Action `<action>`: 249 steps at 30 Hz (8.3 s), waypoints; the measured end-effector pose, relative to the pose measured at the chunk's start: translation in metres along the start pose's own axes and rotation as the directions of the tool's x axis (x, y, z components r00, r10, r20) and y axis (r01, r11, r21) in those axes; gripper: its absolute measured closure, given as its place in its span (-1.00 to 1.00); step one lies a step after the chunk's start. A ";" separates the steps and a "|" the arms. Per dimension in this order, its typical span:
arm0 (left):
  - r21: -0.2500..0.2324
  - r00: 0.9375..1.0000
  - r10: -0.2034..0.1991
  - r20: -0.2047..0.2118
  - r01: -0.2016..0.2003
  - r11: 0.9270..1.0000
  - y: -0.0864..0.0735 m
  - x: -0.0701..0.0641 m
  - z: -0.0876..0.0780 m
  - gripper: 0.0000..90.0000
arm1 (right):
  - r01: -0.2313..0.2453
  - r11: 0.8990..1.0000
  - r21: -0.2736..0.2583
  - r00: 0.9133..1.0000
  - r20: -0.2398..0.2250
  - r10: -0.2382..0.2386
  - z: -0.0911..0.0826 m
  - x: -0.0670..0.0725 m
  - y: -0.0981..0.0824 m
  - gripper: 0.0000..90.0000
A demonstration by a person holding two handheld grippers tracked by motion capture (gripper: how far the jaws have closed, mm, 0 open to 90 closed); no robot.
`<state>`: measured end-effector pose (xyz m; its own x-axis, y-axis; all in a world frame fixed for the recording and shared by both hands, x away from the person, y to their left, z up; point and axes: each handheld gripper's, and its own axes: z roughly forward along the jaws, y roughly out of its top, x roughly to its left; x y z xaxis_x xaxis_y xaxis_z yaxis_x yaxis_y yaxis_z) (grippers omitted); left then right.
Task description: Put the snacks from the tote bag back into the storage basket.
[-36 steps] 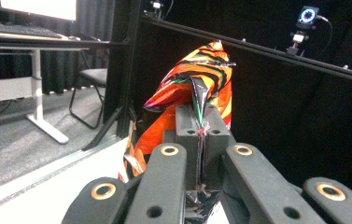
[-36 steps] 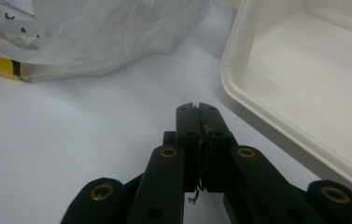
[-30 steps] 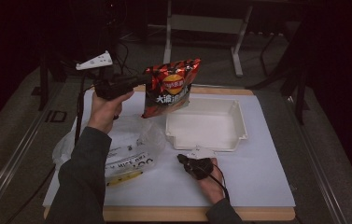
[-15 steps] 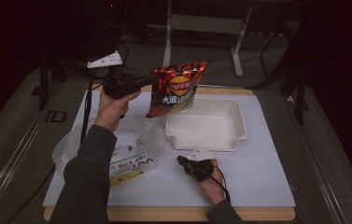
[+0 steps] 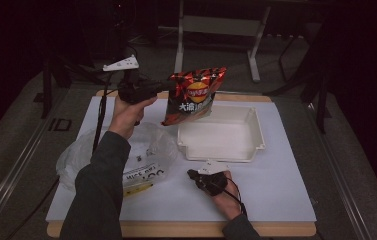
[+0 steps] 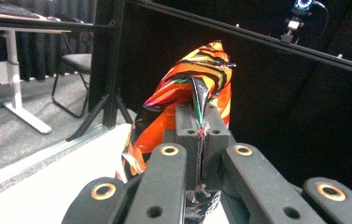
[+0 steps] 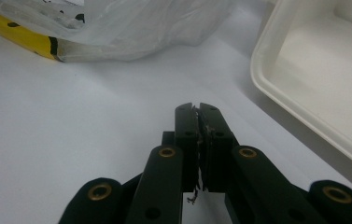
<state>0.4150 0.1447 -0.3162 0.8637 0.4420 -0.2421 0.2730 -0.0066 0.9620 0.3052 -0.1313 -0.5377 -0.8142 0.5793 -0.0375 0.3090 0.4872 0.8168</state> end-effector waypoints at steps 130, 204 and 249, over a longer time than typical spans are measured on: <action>0.269 0.983 -0.110 -0.147 0.147 0.952 -0.055 0.062 0.116 0.91 | 0.043 0.998 -0.041 0.999 0.005 -0.043 -0.004 0.006 -0.003 0.88; 0.388 0.802 0.144 -0.580 0.116 0.914 -0.048 0.057 0.125 0.54 | 0.048 0.998 -0.037 0.999 0.011 -0.047 -0.004 0.006 -0.003 0.82; 0.448 0.932 0.141 -0.333 0.024 0.894 -0.085 0.023 0.126 0.99 | 0.055 0.998 -0.029 0.998 0.013 -0.055 -0.003 0.007 -0.002 0.82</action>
<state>0.4656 0.0422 -0.4195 0.7029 0.7097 -0.0477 0.4550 -0.3970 0.7971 0.2970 -0.1307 -0.5379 -0.8234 0.5603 -0.0896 0.2494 0.4993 0.8298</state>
